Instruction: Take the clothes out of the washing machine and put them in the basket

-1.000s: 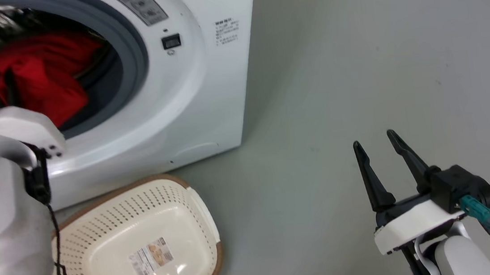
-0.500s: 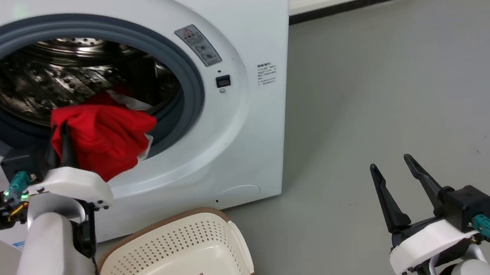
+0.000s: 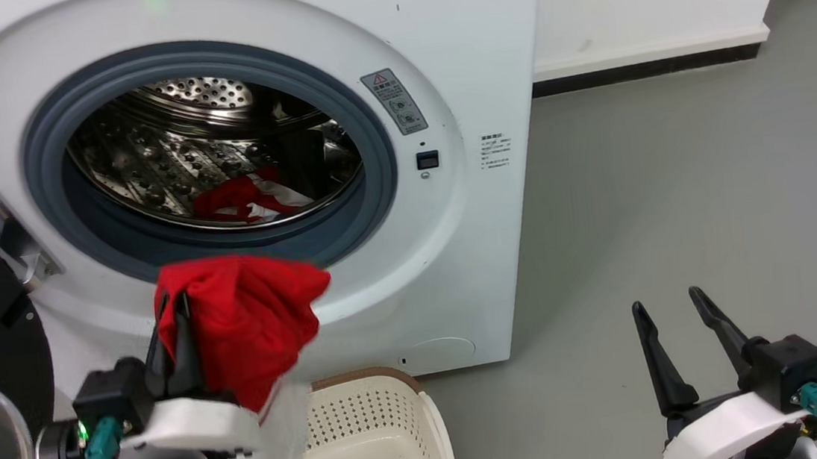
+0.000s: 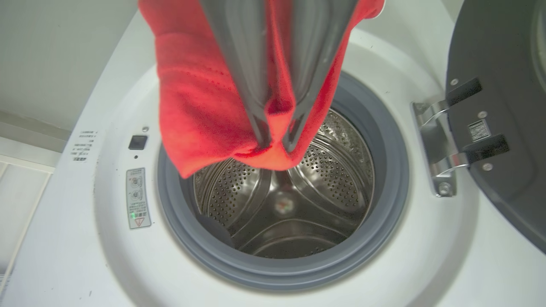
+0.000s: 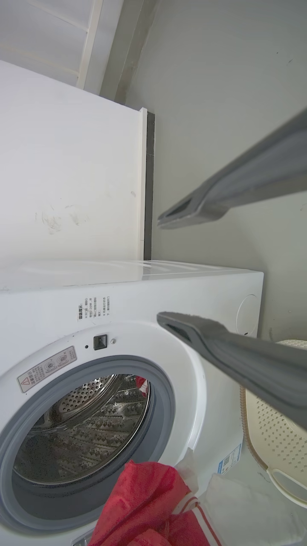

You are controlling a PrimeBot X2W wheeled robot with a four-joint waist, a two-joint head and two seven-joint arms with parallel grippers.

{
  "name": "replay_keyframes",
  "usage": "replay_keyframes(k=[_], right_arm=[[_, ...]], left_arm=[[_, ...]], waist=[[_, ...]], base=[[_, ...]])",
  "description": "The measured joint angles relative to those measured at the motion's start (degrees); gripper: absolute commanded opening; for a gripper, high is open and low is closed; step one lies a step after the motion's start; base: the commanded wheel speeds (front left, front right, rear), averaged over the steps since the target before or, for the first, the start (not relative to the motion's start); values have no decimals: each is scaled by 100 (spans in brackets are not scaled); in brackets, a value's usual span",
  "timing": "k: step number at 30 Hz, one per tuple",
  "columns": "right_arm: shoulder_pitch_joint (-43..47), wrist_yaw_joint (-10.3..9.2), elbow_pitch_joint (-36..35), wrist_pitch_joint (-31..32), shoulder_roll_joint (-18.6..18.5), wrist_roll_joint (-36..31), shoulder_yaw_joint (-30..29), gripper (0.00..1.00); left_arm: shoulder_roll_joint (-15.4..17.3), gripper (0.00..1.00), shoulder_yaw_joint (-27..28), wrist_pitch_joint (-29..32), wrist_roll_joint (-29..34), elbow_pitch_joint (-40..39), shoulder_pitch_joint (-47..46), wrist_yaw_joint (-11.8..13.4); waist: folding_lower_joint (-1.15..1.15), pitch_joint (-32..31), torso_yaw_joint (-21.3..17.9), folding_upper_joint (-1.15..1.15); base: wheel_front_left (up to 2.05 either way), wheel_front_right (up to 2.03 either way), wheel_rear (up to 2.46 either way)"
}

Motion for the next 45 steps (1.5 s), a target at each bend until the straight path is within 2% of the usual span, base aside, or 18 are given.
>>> replay_keyframes(k=[6,14,19,25,28,37,45], right_arm=[[49,0,-119,76,1,-8,65,100],[-107,0,-285,97,0,-56,87,100],[-392,0,-336,82,0,-67,103,100],[-795,1,-352,-20,1,-49,185,100],[-1000,1,-360,-80,1,-51,202,100],[-1454,0,-253,-236,0,-112,233,100],[-1691,1,-64,-399,1,-121,311,100]], left_arm=[[-157,0,-138,0,-127,-359,783,74],[-308,0,-621,24,-503,315,992,130],[-322,0,-970,15,-700,1011,601,179],[-330,0,-1246,14,-1044,1578,-19,411],[-331,0,-1257,14,-1266,1930,-382,501],[-331,0,-1203,-1,-1560,3187,-1269,563],[-332,0,-1045,-1,-1835,4030,-1497,535]], waist=[[0,10,161,0],[1,500,292,0],[2,1015,332,0],[2,1725,316,0],[2,2103,290,0],[3,3147,186,0],[3,3673,49,0]], base=[[0,0,0],[0,0,0],[0,0,0],[0,0,0],[0,0,0],[0,0,0],[0,0,0]])
